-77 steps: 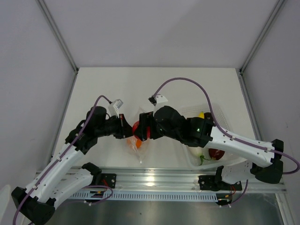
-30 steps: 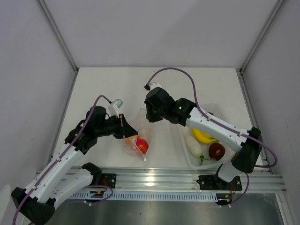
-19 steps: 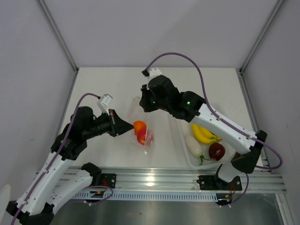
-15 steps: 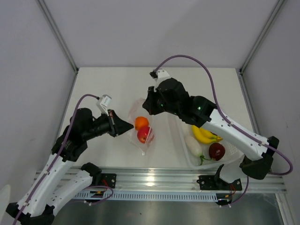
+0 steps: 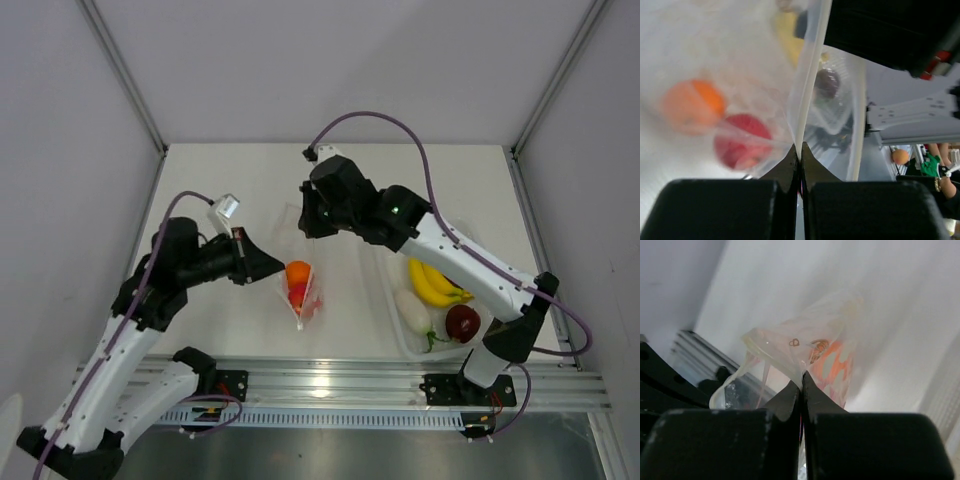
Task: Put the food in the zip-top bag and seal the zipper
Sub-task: Adjust the zipper food storage bag at the center of the board.
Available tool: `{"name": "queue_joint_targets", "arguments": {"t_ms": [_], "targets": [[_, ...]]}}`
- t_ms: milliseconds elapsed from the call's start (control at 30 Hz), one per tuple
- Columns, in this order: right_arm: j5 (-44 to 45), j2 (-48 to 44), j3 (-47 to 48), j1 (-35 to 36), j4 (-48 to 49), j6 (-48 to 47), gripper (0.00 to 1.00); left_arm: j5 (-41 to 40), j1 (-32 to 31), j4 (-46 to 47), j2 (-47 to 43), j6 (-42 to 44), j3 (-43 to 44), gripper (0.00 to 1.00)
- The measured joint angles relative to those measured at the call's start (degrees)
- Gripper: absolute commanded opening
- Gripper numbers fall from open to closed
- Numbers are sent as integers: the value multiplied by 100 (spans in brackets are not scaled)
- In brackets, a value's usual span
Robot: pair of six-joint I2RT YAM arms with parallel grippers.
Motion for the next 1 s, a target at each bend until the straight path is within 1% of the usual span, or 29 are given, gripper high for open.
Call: {"name": "queue_joint_targets", "arguments": {"t_ms": [33,100,167,233,300,333,400,467,533,600,633,700,767,833,900,967,1000], "targets": [[42,-9,317,83,-83,76,0,109,0,46,-260,-39,236,1],[118,-170,621,323,-28,258,0,205,0,162,-616,-96,319,1],[44,-509,413,516,138,492,0,280,2,334,-1047,-151,111,1],[-190,-861,-173,518,426,719,0,374,2,466,-1224,-205,-306,0],[-533,-1045,-953,216,673,984,0,428,4,706,-1012,-260,-916,1],[-662,-1036,-1224,39,743,1069,0,446,7,717,-769,-286,-1202,1],[-944,-610,-1506,-302,704,1182,0,461,28,651,-210,-330,-1565,1],[-1073,-2,-1403,-514,455,1200,0,472,44,448,24,-396,-1604,1],[-1143,402,-1078,-586,66,1172,0,507,46,214,-184,-479,-1370,0],[-1191,560,-450,-549,-400,1102,0,520,44,50,-538,-529,-796,0],[-1213,544,-109,-514,-549,1071,0,531,44,11,-702,-555,-435,0],[-1287,323,461,-417,-542,1049,0,575,46,151,-975,-603,109,1],[-1390,-55,608,-334,-457,1051,0,691,46,439,-1292,-656,273,1],[-1526,-546,389,-293,-264,1058,1,857,46,732,-1421,-730,-11,1],[-1631,-859,-26,-358,-87,1080,2,951,46,992,-1333,-793,-643,1],[-1668,-887,-361,-424,-46,1088,3,964,46,992,-1038,-879,-1222,1],[-1663,-807,-472,-442,-76,1086,6,953,48,964,-879,-896,-1423,1]]}}
